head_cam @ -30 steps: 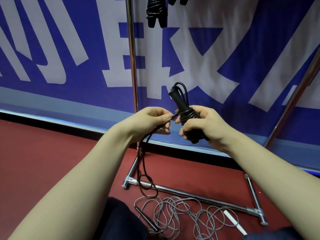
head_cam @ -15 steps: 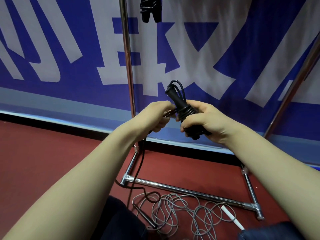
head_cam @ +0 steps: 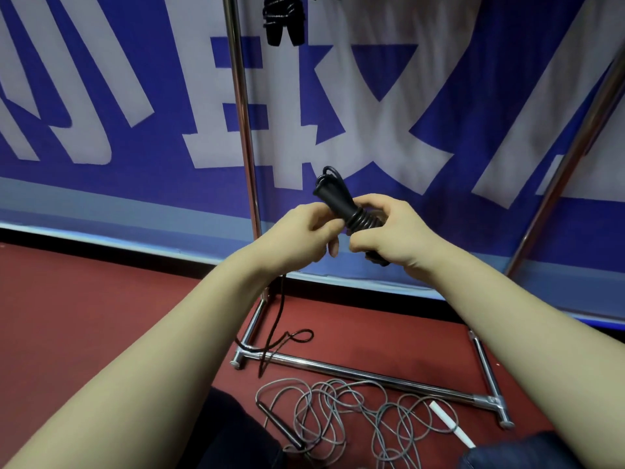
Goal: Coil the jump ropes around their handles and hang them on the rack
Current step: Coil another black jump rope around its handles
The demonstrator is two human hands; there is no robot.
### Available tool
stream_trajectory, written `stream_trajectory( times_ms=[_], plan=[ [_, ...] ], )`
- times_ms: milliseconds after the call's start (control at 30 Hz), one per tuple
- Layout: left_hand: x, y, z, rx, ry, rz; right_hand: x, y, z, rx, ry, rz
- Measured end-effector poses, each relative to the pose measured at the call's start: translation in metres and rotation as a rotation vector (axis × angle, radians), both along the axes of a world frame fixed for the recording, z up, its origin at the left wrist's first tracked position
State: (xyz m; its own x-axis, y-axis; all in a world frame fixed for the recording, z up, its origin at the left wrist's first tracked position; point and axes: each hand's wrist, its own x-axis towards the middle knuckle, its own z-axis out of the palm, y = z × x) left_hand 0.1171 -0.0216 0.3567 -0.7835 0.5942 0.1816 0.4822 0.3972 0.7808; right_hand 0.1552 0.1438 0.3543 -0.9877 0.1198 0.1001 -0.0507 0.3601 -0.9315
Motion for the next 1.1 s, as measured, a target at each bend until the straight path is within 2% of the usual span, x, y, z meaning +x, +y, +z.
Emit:
stream_trajectory(
  times_ms=[100,200,333,433,533,733,900,967,1100],
  plan=[
    [0.0,-0.003,0.001,0.03,-0.168,-0.071,-0.003,-0.001,-0.006,0.163,0.053,-0.033],
    [-0.001,0.003,-0.005,0.138,-0.273,0.021,-0.006,0.003,-0.007,0.279,0.101,-0.095],
    [0.003,0.022,-0.004,0.199,-0.178,0.168,-0.008,0.009,-0.006,0.342,0.194,-0.248],
    [0.005,0.028,-0.001,0.268,-0.251,0.186,-0.009,0.003,-0.008,0.496,0.249,-0.282],
    [0.002,0.026,-0.004,0.24,-0.234,0.184,-0.01,-0.003,-0.012,0.68,0.268,-0.292],
    [0.003,0.023,-0.011,0.376,-0.309,0.104,-0.009,-0.005,-0.015,0.847,0.246,-0.337],
    [0.005,0.034,-0.007,0.379,-0.207,0.27,-0.01,-0.01,-0.008,0.972,0.254,-0.402],
    [0.001,0.033,-0.005,0.411,-0.191,0.375,-0.012,-0.017,-0.009,0.947,0.244,-0.377],
    [-0.01,0.023,-0.011,0.433,-0.165,0.445,-0.012,-0.024,-0.013,0.715,0.18,-0.161]
  ],
)
